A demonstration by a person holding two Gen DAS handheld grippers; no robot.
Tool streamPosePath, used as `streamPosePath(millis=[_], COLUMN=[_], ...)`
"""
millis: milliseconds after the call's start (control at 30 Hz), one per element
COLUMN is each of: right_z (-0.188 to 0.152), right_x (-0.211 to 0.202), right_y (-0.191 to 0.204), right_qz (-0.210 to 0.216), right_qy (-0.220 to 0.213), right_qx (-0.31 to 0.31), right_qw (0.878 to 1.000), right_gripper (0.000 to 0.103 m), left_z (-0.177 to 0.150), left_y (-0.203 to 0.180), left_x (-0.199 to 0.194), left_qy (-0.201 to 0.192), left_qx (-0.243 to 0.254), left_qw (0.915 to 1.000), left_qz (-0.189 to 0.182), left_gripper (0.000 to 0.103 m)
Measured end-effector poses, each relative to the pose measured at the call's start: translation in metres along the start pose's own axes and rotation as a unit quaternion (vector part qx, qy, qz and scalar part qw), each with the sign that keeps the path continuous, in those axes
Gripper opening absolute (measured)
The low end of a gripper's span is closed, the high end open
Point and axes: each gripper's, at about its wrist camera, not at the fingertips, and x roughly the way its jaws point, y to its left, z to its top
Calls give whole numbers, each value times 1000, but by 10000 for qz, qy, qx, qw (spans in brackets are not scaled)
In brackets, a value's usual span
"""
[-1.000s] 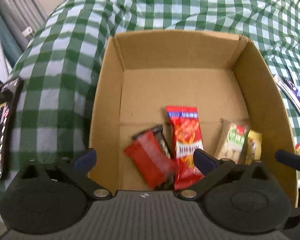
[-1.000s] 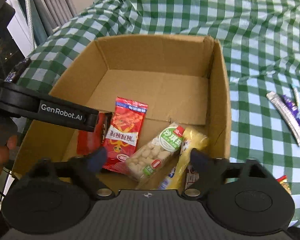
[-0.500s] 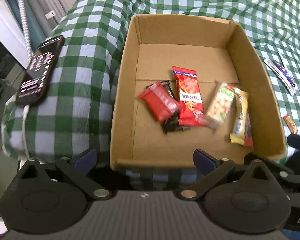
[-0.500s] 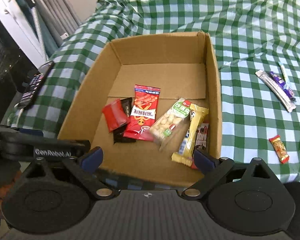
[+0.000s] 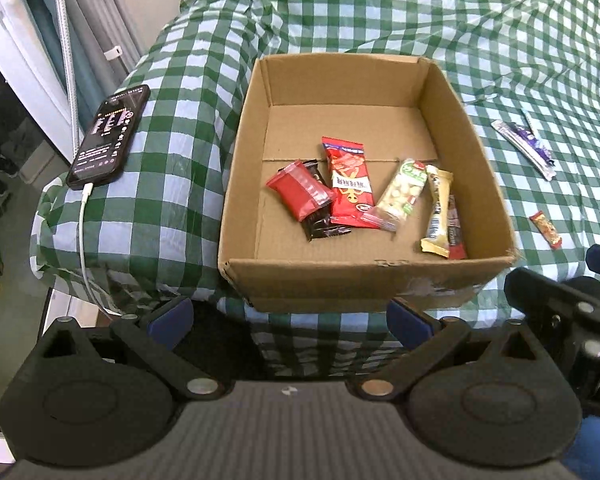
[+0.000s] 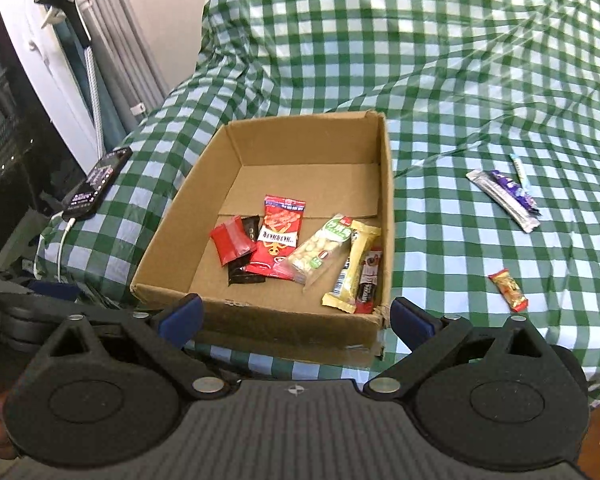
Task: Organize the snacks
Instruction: 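Lift both tools up above the box, then grasp the silver stick pack with left tool while right tool grasps purple snack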
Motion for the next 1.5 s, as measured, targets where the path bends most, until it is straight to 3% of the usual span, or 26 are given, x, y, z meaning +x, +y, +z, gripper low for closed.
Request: streamPosePath(millis=[467,900,1167,1500], right_z=[-14,-13,-16,-19], right_x=[-31,-35,-33,-9], right_y=[-9,-28,-80,-191], right_qz=[28,-62,-540,-1373], right_qy=[-343,-485,-652,-808], right_qx=[118,301,680,1369], right_qw=[9993,9983,9941,9777], right_gripper=[100,100,100,100], left_z=[-11,4,37,99], left_y=[-17,-39,-80,-169], left_x=[-24,-19,-5,32], left_qy=[-245,-176,-83,174], left_qx=[206,431,633,1059], left_qw=[9995,9989,9977,9925], left_qz=[13,-70,-235,-589], left_gripper=[103,103,103,103])
